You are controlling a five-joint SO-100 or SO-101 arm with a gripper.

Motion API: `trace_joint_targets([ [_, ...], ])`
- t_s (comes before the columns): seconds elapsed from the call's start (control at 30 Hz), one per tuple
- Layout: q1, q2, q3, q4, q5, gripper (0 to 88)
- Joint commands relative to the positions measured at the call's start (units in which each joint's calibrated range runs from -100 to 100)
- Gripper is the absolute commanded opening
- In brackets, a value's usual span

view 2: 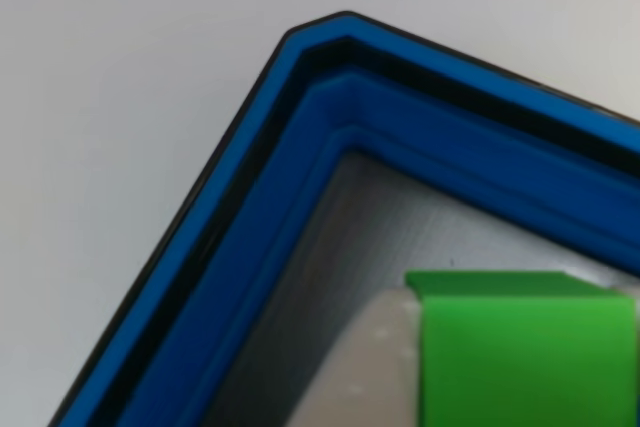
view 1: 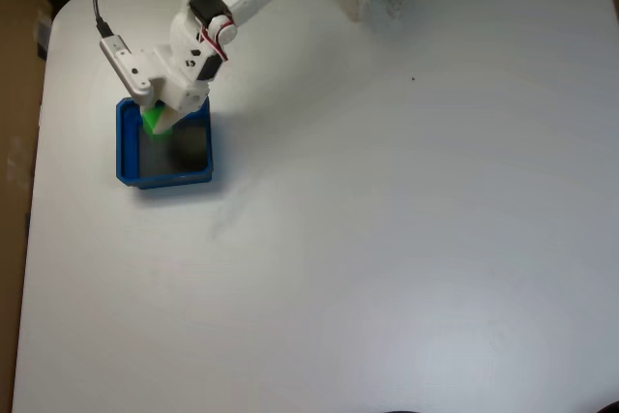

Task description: Pick up green cube and drop it in the blue box

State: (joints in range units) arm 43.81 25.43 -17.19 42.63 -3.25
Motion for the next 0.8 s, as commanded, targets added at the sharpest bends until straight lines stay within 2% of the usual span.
trace_joint_targets([
  [0.0, -0.3, 0.3, -3.0, -2.7, -0.1, 1.5],
  [0.63, -0.4, 0.4, -2.7, -2.5, -0.2, 1.7],
  [0.77, -0.4, 0.4, -2.7, -2.3, -0.2, 6.0],
])
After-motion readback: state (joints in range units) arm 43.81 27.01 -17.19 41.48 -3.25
